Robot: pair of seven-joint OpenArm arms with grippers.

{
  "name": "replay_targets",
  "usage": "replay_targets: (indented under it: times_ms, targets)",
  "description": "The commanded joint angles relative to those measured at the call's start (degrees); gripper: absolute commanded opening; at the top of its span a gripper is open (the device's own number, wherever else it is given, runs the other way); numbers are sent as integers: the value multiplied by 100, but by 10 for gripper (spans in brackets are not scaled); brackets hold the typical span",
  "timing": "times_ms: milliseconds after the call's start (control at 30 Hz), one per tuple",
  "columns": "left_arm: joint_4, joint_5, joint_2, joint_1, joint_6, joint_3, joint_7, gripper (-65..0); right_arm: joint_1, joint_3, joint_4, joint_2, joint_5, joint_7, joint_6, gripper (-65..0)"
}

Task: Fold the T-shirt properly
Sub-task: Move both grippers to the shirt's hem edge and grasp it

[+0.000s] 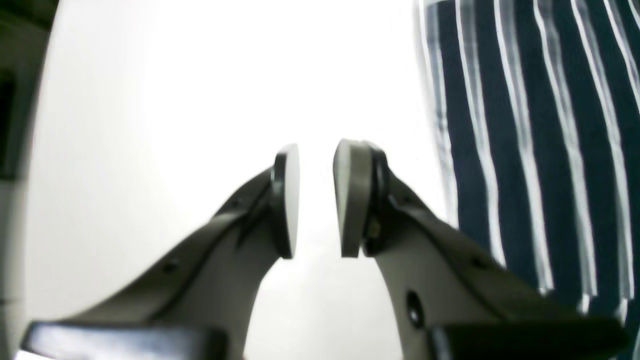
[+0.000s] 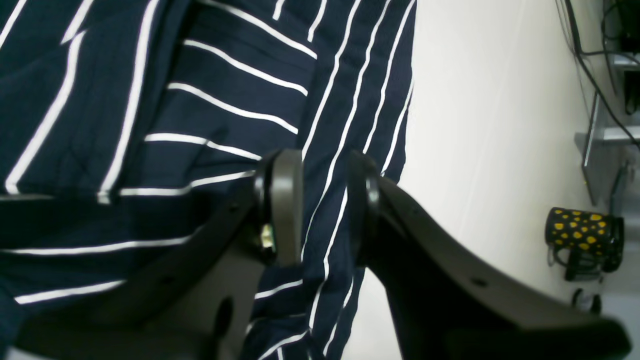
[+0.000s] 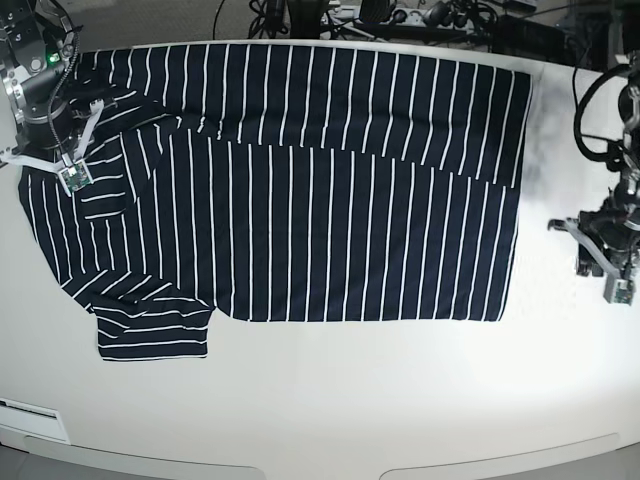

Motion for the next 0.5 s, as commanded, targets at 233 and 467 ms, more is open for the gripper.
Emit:
replay_targets:
  times_ms: [233,467]
  targets:
    - [-3729,-2149,330,-2199,-1812,-306,72,-295,17,59,87,85,-103,136,-42,-467]
    - [-5626,-2623,525,-3239,-2273,280,177,-272,20,59,87,85,-101,142,9,-468]
